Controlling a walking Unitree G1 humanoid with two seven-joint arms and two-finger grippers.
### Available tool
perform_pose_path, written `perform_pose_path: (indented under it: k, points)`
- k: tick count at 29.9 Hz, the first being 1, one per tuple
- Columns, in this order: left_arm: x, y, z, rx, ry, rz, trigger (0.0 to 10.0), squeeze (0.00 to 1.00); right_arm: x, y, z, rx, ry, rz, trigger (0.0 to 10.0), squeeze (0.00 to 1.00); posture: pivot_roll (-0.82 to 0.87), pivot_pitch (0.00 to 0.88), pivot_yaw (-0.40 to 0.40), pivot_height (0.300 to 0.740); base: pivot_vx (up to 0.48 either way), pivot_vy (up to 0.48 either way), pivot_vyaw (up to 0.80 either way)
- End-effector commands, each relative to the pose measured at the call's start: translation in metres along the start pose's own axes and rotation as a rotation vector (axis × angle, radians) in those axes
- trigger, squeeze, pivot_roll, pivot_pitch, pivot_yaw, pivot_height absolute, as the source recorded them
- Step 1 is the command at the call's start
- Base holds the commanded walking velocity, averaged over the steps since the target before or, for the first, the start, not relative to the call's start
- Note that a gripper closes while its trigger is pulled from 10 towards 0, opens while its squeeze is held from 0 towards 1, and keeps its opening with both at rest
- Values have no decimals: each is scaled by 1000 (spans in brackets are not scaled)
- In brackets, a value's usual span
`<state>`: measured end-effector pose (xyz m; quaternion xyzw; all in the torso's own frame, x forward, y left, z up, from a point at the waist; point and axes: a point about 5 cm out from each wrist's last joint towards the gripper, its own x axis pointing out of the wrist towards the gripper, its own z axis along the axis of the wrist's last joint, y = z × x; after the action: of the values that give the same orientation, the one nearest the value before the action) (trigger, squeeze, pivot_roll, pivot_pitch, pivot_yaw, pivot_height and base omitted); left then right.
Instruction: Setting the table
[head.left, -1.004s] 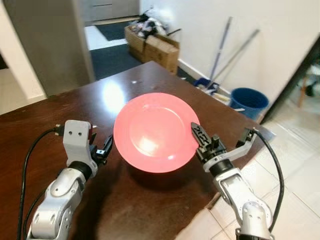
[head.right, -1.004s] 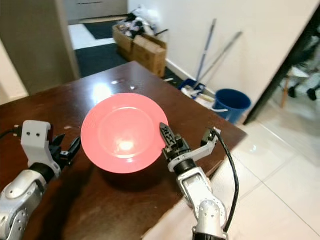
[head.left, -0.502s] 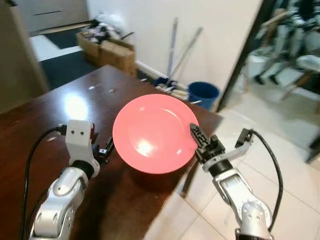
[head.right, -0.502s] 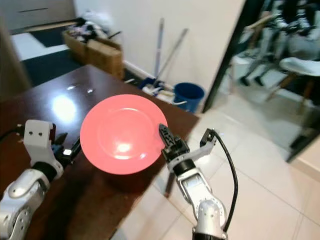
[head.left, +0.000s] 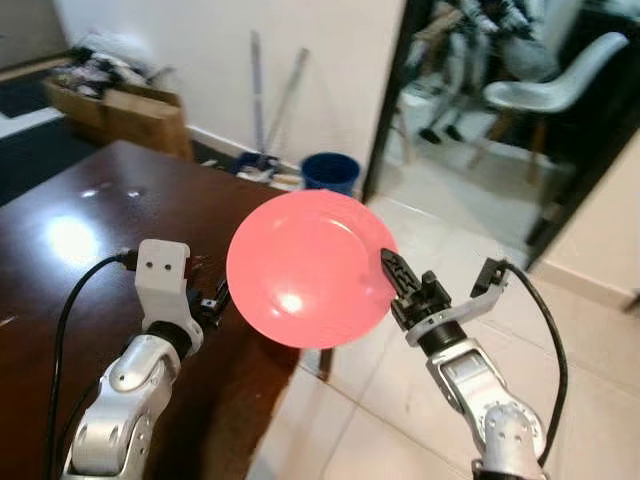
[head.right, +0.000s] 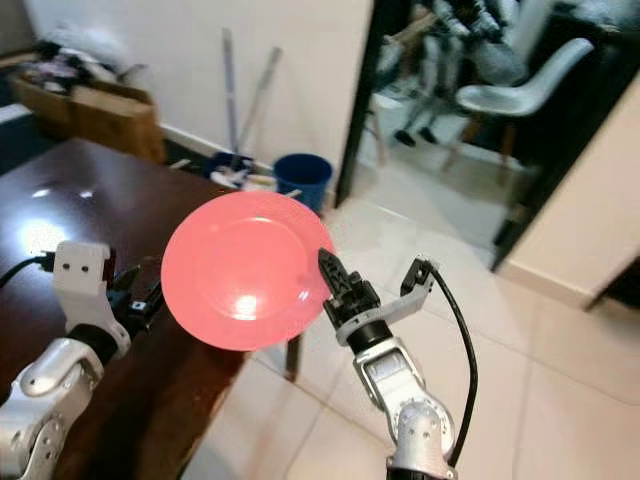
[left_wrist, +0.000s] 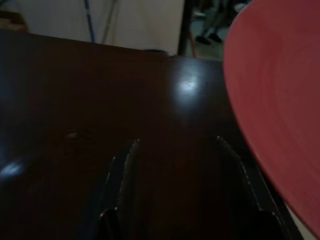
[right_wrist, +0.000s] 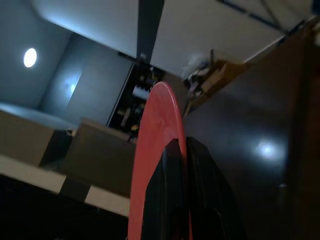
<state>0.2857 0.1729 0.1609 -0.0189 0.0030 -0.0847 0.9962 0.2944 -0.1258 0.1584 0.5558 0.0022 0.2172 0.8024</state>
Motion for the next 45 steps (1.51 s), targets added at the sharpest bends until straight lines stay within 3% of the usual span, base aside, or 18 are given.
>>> perform_pose_path:
  k: [1, 45]
  points:
    - [-1, 1, -5, 5, 18, 5, 10000, 0, -6, -6, -17, 72, 10, -28, 10000, 0, 36, 37, 38, 740, 0, 0, -800]
    - [5, 4, -6, -16, 35, 37, 10000, 0, -6, -5, -18, 68, 15, -27, 10000, 0, 36, 37, 38, 740, 0, 0, -800]
